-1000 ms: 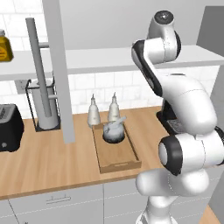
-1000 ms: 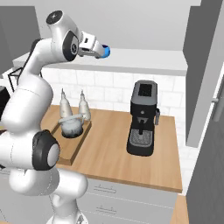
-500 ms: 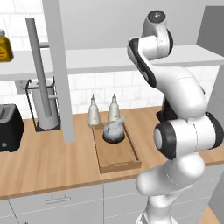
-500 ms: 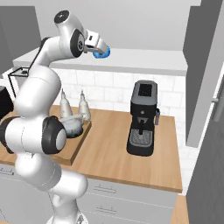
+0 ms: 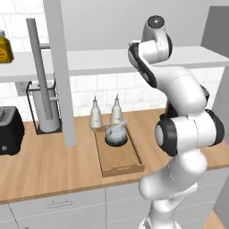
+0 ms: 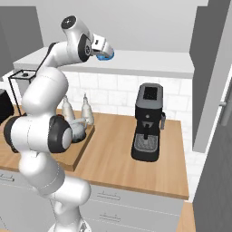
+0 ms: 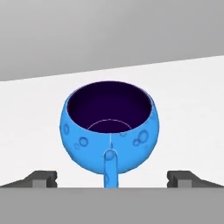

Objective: Pick the kettle from the counter and place it on the tray. Then pick the mug from the cabinet and place it on the tray. Then close the cabinet doors.

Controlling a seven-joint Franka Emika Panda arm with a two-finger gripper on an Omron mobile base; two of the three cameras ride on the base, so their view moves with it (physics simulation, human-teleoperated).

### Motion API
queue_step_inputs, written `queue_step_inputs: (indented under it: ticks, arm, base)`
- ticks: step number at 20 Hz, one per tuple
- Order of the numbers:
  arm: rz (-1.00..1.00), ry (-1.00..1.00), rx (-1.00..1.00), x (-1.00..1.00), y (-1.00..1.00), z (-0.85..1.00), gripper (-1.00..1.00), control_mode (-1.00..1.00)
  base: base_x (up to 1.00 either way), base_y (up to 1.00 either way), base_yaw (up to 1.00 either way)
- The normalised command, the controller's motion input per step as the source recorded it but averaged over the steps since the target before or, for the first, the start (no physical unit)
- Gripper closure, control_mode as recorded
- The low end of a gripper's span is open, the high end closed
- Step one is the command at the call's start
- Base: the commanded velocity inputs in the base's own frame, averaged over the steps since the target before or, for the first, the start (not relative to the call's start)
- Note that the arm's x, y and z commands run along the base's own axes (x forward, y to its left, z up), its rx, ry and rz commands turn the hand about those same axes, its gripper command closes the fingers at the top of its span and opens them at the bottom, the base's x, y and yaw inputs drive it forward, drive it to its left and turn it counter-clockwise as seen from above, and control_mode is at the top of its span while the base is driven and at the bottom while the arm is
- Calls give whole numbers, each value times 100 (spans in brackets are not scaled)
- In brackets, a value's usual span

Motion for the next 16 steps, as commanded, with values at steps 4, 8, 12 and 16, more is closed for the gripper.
queue_step_inputs:
  ticks: [4,8,12,16]
  arm:
    - [0,0,0,35,0,0,-100,-100]
    - [-1,0,0,15,0,0,-100,-100]
    - [-3,0,0,-6,0,-3,100,-100]
    - [-4,0,0,-9,-1,-17,100,-100]
  base:
    - [0,0,0]
    - [0,0,0]
    - [0,0,0]
    - [0,0,0]
